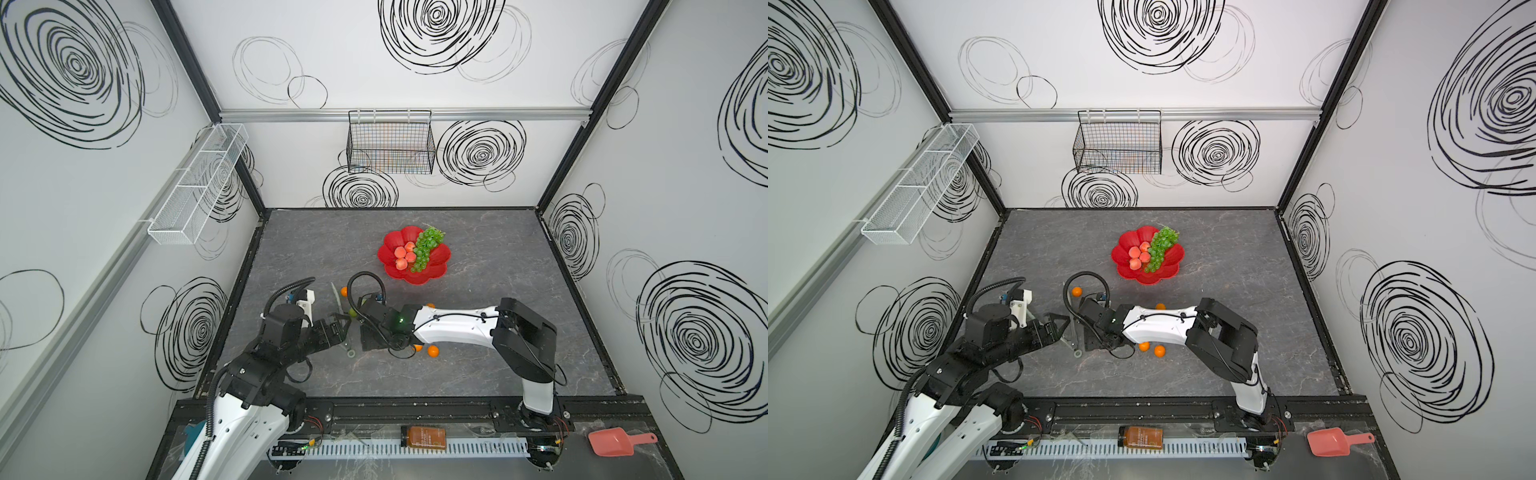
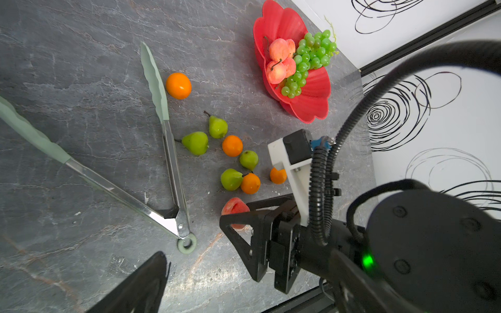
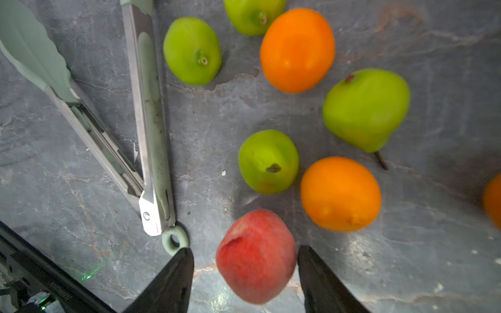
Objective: Arrange fruit in a fruit bowl
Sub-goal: Pick up the fruit from the bottom-center of the table.
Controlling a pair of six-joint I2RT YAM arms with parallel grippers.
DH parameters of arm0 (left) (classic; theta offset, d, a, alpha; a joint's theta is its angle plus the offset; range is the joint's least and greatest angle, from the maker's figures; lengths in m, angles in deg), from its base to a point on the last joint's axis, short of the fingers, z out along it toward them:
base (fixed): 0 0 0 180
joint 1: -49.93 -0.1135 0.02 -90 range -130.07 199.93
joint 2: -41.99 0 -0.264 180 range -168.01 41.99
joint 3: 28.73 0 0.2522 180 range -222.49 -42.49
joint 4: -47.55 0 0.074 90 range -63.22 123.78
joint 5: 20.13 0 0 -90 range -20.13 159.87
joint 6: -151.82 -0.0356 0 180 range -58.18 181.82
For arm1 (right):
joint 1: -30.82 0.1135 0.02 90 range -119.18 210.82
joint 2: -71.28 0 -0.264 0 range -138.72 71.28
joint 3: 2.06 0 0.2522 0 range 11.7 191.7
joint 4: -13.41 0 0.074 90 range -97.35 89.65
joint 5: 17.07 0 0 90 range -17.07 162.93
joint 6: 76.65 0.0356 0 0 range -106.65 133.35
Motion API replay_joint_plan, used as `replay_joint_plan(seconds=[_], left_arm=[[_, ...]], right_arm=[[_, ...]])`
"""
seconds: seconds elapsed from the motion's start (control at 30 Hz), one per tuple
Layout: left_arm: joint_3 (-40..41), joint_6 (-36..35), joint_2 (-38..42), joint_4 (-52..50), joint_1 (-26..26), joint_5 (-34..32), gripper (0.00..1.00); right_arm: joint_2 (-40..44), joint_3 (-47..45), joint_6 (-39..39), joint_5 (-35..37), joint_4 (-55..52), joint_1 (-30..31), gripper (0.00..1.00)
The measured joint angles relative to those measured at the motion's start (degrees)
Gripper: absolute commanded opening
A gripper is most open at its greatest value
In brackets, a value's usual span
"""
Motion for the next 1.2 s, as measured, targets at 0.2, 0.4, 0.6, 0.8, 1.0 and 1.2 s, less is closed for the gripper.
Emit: replay_joint_plan(seconds=[0.2, 0.4, 0.6, 0.8, 1.0, 1.2], left_arm=[[0.0, -0.02, -0.02, 0.02, 0.0, 0.28, 0.96], [0.0, -0.02, -0.02, 0.07, 0.0, 0.39, 0.96], [0.0, -0.04, -0.02, 0.07, 0.0, 0.76, 0.96], [0.02, -0.04, -0.02, 0.52, 0.0, 1.16, 0.96], [0.2, -0.07, 0.0, 1.31, 0.0, 1.38, 0.96], [1.66, -0.02, -0.02, 2.91, 0.0, 2.27, 0.96]], right_arm=[[-1.31, 0.33, -0.79, 0.26, -0.79, -0.66, 0.63], [-2.03, 1.29, -1.44, 0.33, -2.05, -1.01, 0.61], [-2.16, 1.38, -1.7, 0.28, -2.08, -1.01, 0.59], [-2.49, 1.36, -1.88, 0.26, -2.03, -1.01, 0.56], [-2.36, 0.81, -1.86, 0.28, -1.46, -1.01, 0.53], [-1.4, -0.66, -1.84, 0.28, -0.48, -1.01, 0.5]])
